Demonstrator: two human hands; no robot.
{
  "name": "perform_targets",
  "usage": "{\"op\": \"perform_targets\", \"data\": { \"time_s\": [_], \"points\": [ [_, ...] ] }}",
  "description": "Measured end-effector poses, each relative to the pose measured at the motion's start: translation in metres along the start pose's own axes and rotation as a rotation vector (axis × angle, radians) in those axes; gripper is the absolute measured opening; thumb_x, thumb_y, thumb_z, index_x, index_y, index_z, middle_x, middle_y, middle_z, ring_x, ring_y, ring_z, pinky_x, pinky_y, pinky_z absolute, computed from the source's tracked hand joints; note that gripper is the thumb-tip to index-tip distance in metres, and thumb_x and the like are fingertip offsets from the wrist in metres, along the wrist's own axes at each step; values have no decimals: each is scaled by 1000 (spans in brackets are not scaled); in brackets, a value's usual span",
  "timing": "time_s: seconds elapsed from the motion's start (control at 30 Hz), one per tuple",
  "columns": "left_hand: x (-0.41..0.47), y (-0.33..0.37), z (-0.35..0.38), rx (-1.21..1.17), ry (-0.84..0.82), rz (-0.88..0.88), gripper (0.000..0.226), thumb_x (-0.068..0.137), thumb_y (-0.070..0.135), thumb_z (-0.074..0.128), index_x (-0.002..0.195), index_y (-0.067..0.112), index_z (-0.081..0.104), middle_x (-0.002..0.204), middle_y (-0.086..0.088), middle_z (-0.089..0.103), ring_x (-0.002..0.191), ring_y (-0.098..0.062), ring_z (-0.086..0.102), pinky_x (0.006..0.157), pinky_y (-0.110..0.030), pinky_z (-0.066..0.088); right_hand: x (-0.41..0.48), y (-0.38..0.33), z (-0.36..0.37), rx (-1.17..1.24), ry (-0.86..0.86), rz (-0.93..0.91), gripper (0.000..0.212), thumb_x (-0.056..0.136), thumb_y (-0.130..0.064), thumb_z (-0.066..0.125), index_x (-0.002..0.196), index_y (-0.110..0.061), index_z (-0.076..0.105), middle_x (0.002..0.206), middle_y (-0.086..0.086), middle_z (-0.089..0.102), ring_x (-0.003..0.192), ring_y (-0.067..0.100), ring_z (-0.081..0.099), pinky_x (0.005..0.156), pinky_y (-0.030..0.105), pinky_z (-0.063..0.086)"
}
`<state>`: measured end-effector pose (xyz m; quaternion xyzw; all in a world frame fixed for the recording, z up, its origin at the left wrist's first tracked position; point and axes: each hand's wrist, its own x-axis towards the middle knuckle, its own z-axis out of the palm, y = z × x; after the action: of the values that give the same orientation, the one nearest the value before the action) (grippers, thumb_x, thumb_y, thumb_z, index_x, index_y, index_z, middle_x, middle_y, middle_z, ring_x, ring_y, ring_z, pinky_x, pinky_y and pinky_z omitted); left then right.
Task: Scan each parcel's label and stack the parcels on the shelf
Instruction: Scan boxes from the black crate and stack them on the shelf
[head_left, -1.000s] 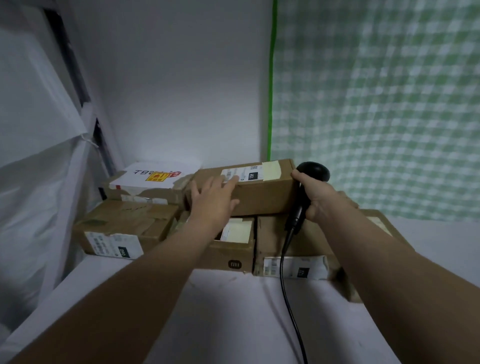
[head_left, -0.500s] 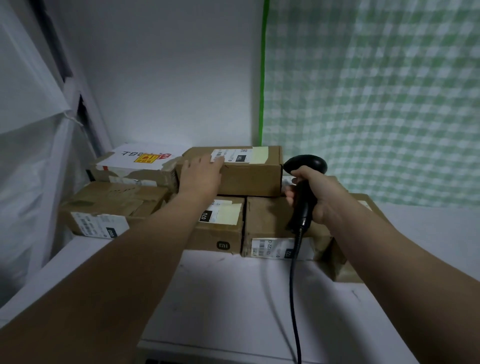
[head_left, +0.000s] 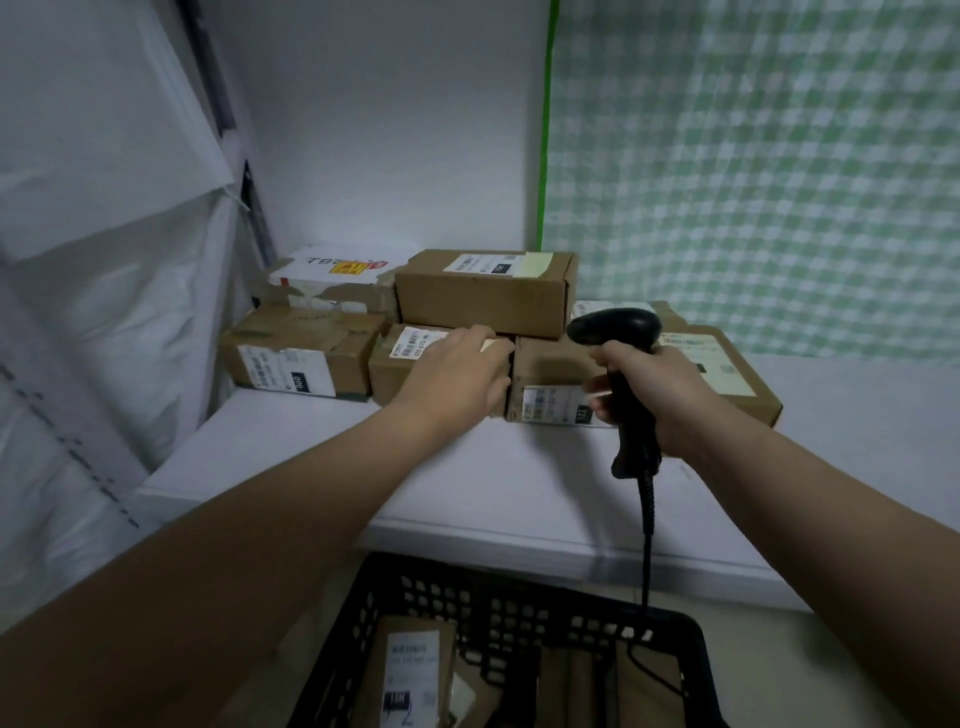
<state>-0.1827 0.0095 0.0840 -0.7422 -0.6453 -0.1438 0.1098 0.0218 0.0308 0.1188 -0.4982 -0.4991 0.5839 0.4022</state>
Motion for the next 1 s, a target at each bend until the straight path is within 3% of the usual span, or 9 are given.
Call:
{"op": "perform_targets", "data": {
  "time_s": [0.1,0.3,0.37,0.47,0.57,0.67,0.83,1.0],
  "points": [
    [6,4,-6,22,-21,-17,47,97,27,49,141,16,41,148,-12,32,132,-31,32,102,-41,36,-5,2,-6,-12,53,-56,14,91,-13,62,100,-2,60,80,16,59,56,22,55,48,26,50],
    [62,4,2,120,-45,-60,68,97,25,51,153,28,12,158,-18,8,144,-35,12,117,-45,19,36,-13,-28,-65,162,-65,34,84,-35,71,100,-6,65,95,12,63,84,24,60,77,35,49],
    [90,2,6,115,-14,-102,82,94,31,59,153,30,3,159,-18,4,145,-36,10,117,-47,18,52,-13,-30,-32,128,-24,31,81,-38,72,96,-12,64,101,12,67,94,28,64,89,40,52],
    [132,-3,17,150,-72,-139,87,88,34,66,153,29,8,157,-17,15,143,-36,18,115,-50,20,78,-7,-27,29,79,7,27,76,-39,75,86,-16,66,95,10,68,99,32,65,97,49,50],
    [157,-10,30,212,-83,-147,65,90,30,63,144,21,28,143,-16,39,129,-35,39,101,-48,34,94,0,-20,111,49,69,25,78,-38,74,79,-16,63,88,8,63,88,28,61,83,39,51],
    [169,-16,40,201,-21,-147,50,93,26,59,137,17,37,132,-16,46,117,-35,45,87,-44,40,106,7,-16,125,55,121,27,79,-36,74,74,-16,58,82,6,58,77,24,56,69,34,46],
    [163,-17,44,231,9,-140,55,93,30,58,141,18,34,136,-16,44,121,-35,43,92,-44,39,102,8,-15,116,28,133,26,80,-36,74,75,-16,58,81,6,60,76,23,57,67,33,47],
    [103,-1,27,92,120,-78,58,92,36,56,142,14,37,138,-14,44,124,-33,42,99,-43,36,59,4,-18,153,-133,112,26,88,-28,69,98,-5,61,70,12,66,57,20,66,54,27,56]
  ]
}}
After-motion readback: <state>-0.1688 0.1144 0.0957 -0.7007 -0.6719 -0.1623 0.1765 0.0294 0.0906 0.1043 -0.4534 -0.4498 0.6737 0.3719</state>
